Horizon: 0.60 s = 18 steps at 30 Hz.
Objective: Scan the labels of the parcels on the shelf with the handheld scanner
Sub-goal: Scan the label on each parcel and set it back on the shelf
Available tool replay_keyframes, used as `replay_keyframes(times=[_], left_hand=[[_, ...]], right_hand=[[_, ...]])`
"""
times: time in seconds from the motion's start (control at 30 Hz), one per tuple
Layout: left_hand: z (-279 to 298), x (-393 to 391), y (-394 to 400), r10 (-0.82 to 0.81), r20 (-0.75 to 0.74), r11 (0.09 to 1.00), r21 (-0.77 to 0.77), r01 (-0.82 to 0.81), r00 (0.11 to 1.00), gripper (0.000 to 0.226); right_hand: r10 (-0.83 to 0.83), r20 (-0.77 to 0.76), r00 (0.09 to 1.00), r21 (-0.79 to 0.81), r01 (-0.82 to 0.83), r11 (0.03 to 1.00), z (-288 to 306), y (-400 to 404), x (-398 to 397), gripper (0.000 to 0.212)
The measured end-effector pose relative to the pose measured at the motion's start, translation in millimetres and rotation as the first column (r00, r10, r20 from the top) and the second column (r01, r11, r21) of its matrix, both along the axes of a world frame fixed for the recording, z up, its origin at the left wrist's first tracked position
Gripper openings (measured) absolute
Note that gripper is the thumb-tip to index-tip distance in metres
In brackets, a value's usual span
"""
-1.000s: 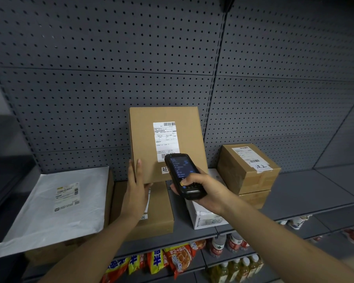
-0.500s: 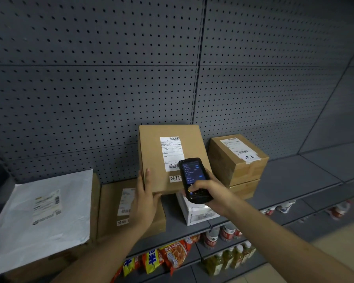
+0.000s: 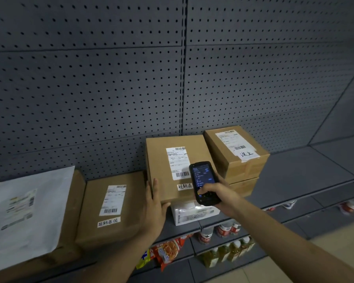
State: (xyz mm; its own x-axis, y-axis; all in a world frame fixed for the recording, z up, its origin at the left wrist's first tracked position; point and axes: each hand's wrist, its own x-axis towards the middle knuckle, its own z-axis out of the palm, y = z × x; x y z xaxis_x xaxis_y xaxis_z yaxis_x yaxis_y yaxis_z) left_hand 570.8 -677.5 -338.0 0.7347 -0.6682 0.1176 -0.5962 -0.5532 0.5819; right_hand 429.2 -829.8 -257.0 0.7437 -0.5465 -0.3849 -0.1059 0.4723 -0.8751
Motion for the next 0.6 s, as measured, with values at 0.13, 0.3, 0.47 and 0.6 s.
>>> replay_keyframes(times=[0.13,0.3,0.47,0.6], left_hand=[[-9.1,-5.5,-10.7,0.024,-0.016,0.999,0.028,-0.023,1.0,0.09],[-13.2,-6.1,-21.7,0.052,-0.118,0.999,0.01,-0.052,0.992,0.09],[-10.3,0.4,-27.9,-0.013,-0.177,1.0,0.0,0.013,0.984,0.089],[-12.1,1.2,-30.0,-0.012,-0.214,0.999,-0.038,0.004,0.977,0.094]], right_hand=[[0.03,-0.012,0.999,0.018,-0.03,0.999,-7.8,-13.3,-2.5,0.068],[0.036,-0.037,0.999,0.042,-0.035,0.999,-18.1,-21.9,-2.3,0.082],[0.079,-0.048,0.996,0.037,-0.078,0.996,-24.0,-28.3,-4.1,0.079],[0.098,-0.051,0.994,0.036,-0.096,0.995,-25.5,-29.8,-5.4,0.077]])
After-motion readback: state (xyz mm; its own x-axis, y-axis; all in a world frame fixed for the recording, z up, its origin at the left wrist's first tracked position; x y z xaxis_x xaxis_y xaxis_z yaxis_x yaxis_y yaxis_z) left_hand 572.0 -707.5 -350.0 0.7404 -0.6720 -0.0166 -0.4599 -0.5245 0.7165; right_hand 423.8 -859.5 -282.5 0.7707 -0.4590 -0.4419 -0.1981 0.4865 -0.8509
